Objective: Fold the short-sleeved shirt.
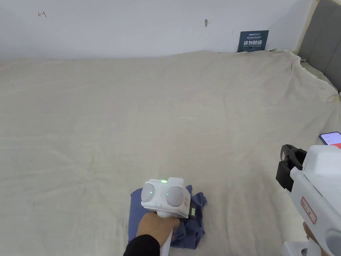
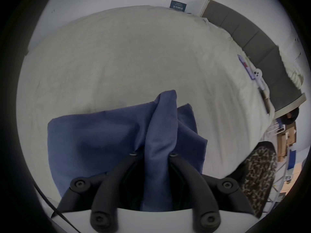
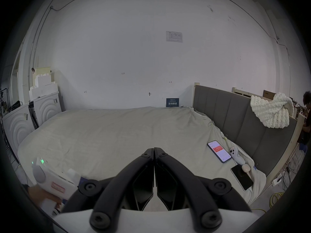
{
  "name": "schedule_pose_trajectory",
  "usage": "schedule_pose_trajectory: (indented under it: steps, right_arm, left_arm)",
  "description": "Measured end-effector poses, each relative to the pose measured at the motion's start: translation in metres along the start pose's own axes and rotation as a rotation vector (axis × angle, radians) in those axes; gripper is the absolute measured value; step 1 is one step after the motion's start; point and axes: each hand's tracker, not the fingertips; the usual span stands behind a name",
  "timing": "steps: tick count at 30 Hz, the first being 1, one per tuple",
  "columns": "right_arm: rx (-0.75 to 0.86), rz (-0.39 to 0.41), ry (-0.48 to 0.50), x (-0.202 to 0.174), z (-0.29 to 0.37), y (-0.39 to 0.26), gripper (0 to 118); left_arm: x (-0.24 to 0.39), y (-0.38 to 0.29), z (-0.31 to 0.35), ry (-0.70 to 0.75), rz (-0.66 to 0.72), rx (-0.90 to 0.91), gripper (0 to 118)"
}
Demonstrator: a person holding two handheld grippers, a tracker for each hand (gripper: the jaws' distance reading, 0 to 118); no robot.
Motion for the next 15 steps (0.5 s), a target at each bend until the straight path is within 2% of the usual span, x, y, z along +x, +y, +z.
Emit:
schedule_pose_trajectory:
  steps: [3,4,6,7,12,15]
  right_arm:
    - [-0.005,-0.003,-0.005,0.002,0.0,-0.002,0]
    - [-0.007,-0.004,-0.005,0.002,0.001,-0.002,0]
    - [-0.009,-0.006,-0.007,0.002,0.002,-0.003,0]
    - [-0.008,-0.006,-0.007,0.003,0.002,-0.002,0]
    - [-0.004,0.0,-0.012,0.007,0.004,0.0,0]
    - [0.007,-0.003,-0.016,0.008,0.005,0.003,0]
  left_arm:
    - [0.019,-0.006,0.013,0.017,-0.03,0.019,51]
    - [0.022,-0.007,0.013,0.01,-0.035,0.018,64]
    - [0.024,-0.009,0.017,-0.007,-0.039,0.023,75]
    - [0.025,-0.01,0.02,-0.017,-0.035,0.03,79]
    - [0.001,-0.005,0.069,-0.166,0.078,0.142,79]
    - [-0.027,0.002,0.096,-0.172,0.13,0.258,80]
